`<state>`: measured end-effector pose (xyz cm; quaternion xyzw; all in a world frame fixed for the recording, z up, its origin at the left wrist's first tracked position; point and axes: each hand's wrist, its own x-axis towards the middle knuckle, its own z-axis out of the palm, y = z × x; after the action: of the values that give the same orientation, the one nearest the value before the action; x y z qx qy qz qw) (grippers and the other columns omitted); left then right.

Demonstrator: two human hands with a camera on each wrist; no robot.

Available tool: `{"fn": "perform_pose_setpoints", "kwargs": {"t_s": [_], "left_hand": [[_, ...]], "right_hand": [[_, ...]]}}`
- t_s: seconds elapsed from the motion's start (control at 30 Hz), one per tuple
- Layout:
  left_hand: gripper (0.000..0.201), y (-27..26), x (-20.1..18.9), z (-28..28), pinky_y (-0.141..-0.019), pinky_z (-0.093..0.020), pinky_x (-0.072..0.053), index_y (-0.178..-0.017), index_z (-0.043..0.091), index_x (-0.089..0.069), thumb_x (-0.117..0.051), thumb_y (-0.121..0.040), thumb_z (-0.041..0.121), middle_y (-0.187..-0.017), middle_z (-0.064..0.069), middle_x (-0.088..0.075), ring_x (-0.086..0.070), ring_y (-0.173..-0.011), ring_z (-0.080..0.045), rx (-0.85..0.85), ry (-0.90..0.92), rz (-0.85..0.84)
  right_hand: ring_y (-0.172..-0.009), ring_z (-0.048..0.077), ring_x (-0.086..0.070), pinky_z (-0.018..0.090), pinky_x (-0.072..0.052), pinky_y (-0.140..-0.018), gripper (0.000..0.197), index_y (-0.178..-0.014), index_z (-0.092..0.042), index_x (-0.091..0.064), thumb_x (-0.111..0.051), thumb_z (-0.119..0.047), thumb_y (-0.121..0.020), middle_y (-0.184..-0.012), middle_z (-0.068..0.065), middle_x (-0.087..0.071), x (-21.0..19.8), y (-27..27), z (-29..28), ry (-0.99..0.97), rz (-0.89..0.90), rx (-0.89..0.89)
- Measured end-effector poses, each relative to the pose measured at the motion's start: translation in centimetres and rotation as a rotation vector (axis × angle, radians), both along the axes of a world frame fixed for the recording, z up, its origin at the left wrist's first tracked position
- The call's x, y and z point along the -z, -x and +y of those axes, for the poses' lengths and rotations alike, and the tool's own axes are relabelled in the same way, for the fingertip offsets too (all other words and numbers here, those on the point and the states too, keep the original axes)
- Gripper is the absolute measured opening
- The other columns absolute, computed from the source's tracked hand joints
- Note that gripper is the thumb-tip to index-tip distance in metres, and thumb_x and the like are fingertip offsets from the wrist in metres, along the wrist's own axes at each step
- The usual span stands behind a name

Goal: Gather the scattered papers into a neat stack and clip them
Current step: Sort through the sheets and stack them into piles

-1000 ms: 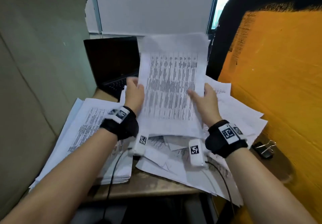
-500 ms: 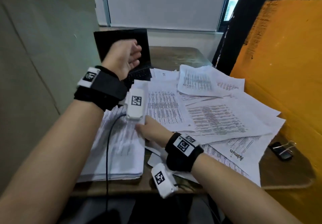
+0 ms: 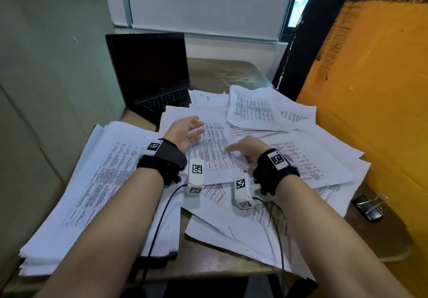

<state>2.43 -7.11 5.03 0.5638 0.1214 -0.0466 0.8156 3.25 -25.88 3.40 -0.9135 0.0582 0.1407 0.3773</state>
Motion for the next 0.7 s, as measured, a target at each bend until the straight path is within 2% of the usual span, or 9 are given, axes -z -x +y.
{"fn": "perform_pose_setpoints", "kwargs": {"t_s": [0.13, 0.2, 0.27, 0.33, 0.43, 0.5, 0.6, 0.63, 0.7], "left_hand": [[0.015, -1.7, 2.0, 0.6, -0.076, -0.025, -0.050, -0.100, 0.013, -0.059, -0.047, -0.094, 0.006, -0.101, -0.007, -0.064, -0.064, -0.087, -0.018, -0.199, 0.178, -0.134], [0.015, -2.5, 2.8, 1.3, -0.082, -0.023, -0.048, -0.102, 0.013, -0.058, -0.047, -0.094, 0.006, -0.102, -0.005, -0.063, -0.062, -0.094, -0.016, -0.310, 0.201, -0.183], [0.021, -3.0, 3.5, 1.7, -0.098, -0.024, -0.041, -0.116, 0.015, -0.054, -0.052, -0.096, 0.016, -0.126, -0.005, -0.056, -0.053, -0.119, -0.016, -0.335, 0.156, -0.186], [0.049, -3.1, 4.1, 1.9, -0.106, -0.027, -0.035, -0.135, 0.014, -0.043, -0.062, -0.091, 0.029, -0.143, -0.004, -0.044, -0.043, -0.132, -0.017, -0.281, 0.133, -0.164], [0.087, -3.2, 5.1, 2.1, -0.093, -0.040, -0.052, -0.144, 0.009, -0.033, -0.077, -0.076, 0.041, -0.145, -0.009, -0.045, -0.055, -0.123, -0.026, -0.085, 0.092, -0.096], [0.064, -2.9, 5.0, 1.8, -0.079, -0.039, -0.059, -0.139, 0.002, -0.038, -0.069, -0.086, 0.021, -0.135, -0.015, -0.054, -0.062, -0.111, -0.029, -0.005, 0.061, -0.083], [0.031, -2.9, 4.8, 1.5, -0.068, -0.035, -0.059, -0.126, 0.002, -0.052, -0.046, -0.096, -0.001, -0.107, -0.015, -0.065, -0.065, -0.087, -0.026, -0.027, -0.017, -0.076], [0.030, -3.1, 4.8, 1.8, -0.067, -0.034, -0.059, -0.126, 0.006, -0.052, -0.044, -0.097, 0.000, -0.103, -0.012, -0.066, -0.065, -0.086, -0.026, -0.060, -0.025, -0.072], [0.029, -3.4, 5.1, 2.4, -0.073, -0.038, -0.059, -0.125, 0.011, -0.051, -0.041, -0.099, 0.002, -0.109, -0.010, -0.065, -0.065, -0.095, -0.029, -0.111, 0.059, -0.057]], "right_hand": [[-0.056, 0.015, -0.050, 0.022, -0.040, -0.049, 0.014, -0.098, 0.002, -0.064, -0.064, -0.008, -0.089, -0.077, 0.010, -0.060, 1.3, -1.2, 0.1, -0.396, -0.149, 0.071], [-0.058, 0.013, -0.050, 0.019, -0.042, -0.049, 0.009, -0.086, -0.009, -0.062, -0.057, -0.012, -0.093, -0.074, 0.004, -0.059, 0.8, -1.8, -0.9, -0.484, -0.341, 0.121], [-0.066, 0.016, -0.053, 0.024, -0.044, -0.059, 0.015, -0.082, -0.014, -0.057, -0.055, -0.021, -0.094, -0.076, 0.002, -0.058, 0.3, -2.7, -2.2, -0.531, -0.495, 0.203], [-0.090, 0.024, -0.065, 0.036, -0.054, -0.079, 0.020, -0.104, -0.012, -0.062, -0.056, -0.029, -0.095, -0.098, 0.006, -0.069, 0.2, -3.3, -2.9, -0.708, -0.455, 0.225], [-0.104, 0.019, -0.063, 0.031, -0.049, -0.094, 0.026, -0.122, -0.011, -0.052, -0.050, -0.026, -0.101, -0.114, -0.002, -0.065, 0.3, -3.5, -3.4, -0.847, -0.221, 0.182], [-0.114, 0.012, -0.054, 0.026, -0.037, -0.096, 0.043, -0.137, -0.016, -0.045, -0.046, -0.040, -0.101, -0.124, -0.008, -0.055, 1.0, -4.0, -3.8, -0.769, -0.185, 0.215], [-0.081, 0.019, -0.058, 0.024, -0.050, -0.069, 0.038, -0.128, -0.009, -0.053, -0.043, -0.035, -0.102, -0.103, 0.008, -0.059, 2.0, -5.0, -5.1, -0.808, -0.259, 0.459], [-0.063, 0.020, -0.054, 0.023, -0.048, -0.053, 0.027, -0.118, -0.007, -0.054, -0.045, -0.027, -0.101, -0.088, 0.010, -0.056, 2.3, -5.2, -5.9, -0.838, -0.302, 0.604], [-0.052, 0.020, -0.046, 0.023, -0.042, -0.046, 0.018, -0.111, -0.009, -0.051, -0.048, -0.017, -0.095, -0.083, 0.012, -0.049, 2.7, -5.4, -7.6, -0.818, -0.333, 0.765]]}}
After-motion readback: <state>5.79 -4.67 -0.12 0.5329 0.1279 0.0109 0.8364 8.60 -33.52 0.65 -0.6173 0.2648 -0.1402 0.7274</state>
